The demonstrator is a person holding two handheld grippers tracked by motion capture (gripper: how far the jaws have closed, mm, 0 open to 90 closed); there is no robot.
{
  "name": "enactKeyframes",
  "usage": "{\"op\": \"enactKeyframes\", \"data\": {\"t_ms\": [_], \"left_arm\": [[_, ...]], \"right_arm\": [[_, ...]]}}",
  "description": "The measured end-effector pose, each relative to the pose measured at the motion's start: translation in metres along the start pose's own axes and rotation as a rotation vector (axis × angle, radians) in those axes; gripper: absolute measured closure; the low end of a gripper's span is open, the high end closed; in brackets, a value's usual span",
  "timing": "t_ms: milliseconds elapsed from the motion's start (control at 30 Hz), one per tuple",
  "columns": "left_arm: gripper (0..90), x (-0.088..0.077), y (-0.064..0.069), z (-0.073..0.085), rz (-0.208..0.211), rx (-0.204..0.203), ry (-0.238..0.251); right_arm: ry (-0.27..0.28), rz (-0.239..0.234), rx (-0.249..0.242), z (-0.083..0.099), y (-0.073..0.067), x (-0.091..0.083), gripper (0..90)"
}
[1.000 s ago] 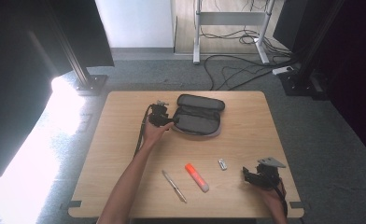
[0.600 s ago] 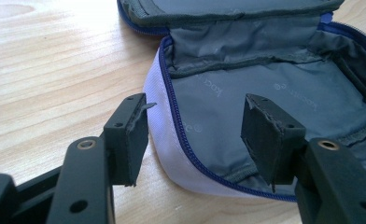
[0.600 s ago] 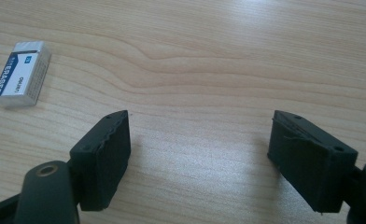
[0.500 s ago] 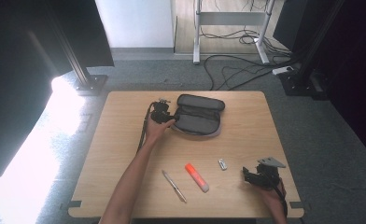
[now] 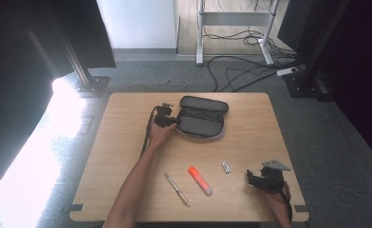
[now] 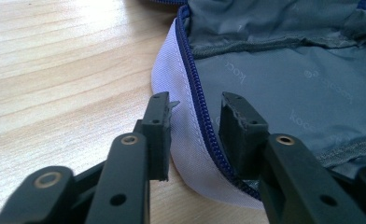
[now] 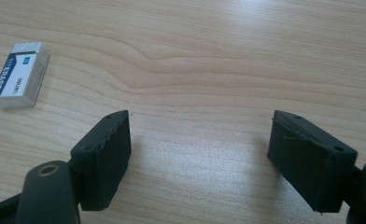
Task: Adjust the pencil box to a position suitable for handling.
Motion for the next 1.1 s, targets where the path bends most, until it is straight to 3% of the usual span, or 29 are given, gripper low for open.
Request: {"op": "enactKeyframes", "data": {"t_ms": [100,200,267,367,633,1100], "left_arm": [[67.8,0.000,0.000,0.001,0.001,-0.005,-0.005],[70.2,0.000,-0.001,0.001,0.001,-0.011,-0.007],[71.1,0.000,-0.002,0.001,0.000,-0.014,-0.009],[73.0,0.000,-0.002,0.002,-0.007,-0.016,-0.018],[77.3,0.001,-0.003,0.002,-0.017,-0.017,-0.023],[79.8,0.001,-0.003,0.003,-0.016,-0.013,-0.023]], "right_arm": [[0.000,-0.011,-0.010,-0.001,0.000,0.001,21.2],[0.006,-0.020,-0.015,-0.002,-0.001,0.000,30.9],[-0.008,-0.034,0.017,-0.007,-0.001,0.000,31.9],[0.029,-0.048,0.044,-0.020,-0.002,-0.004,34.8],[0.083,-0.108,0.048,-0.061,-0.019,-0.009,33.9],[0.094,-0.135,0.026,-0.095,-0.043,0.010,36.9]]}}
Point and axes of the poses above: each handheld gripper's, and its own axes: x roughly forward along the jaws, z roughly out of its underside, y roughly to its right, the point moved 7 cm from there along x, roughly forward along the jaws, and after that the axes turned 12 degrees about x, right-handed, at the moved point
